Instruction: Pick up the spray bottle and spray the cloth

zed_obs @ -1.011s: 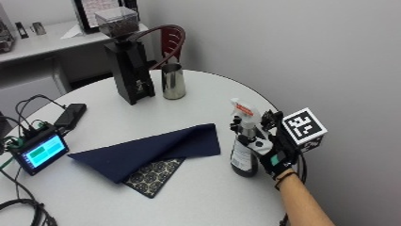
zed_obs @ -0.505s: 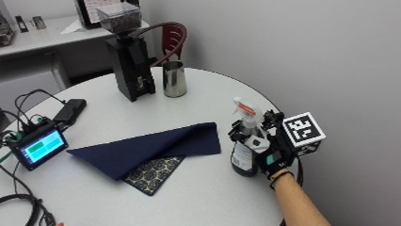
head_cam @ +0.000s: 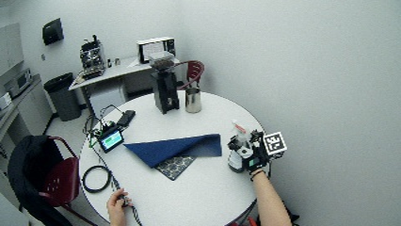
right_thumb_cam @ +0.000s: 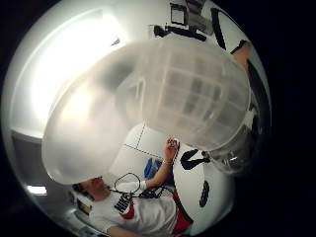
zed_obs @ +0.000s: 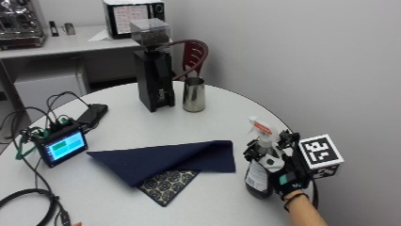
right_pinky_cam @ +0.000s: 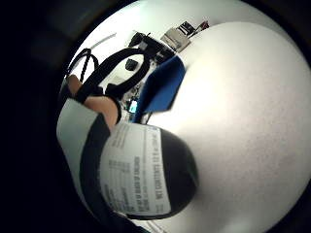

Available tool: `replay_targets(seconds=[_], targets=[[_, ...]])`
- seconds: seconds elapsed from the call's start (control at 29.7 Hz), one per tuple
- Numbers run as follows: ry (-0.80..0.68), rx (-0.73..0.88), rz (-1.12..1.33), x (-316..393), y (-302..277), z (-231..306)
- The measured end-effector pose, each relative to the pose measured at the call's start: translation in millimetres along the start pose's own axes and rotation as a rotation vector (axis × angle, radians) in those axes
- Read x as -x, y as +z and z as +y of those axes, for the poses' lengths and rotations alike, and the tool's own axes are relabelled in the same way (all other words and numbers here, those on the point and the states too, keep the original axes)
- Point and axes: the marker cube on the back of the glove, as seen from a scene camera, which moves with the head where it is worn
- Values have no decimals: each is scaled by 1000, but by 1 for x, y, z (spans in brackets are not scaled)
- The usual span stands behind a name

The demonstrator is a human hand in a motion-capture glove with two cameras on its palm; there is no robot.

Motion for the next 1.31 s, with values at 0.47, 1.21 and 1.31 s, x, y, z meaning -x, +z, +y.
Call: replay_targets(seconds=[0.47, 1.21, 1.31], targets=[[17, 172, 348, 111, -23, -49], [71, 254, 463, 89, 23, -55], [116, 273, 486, 66, 31, -48]])
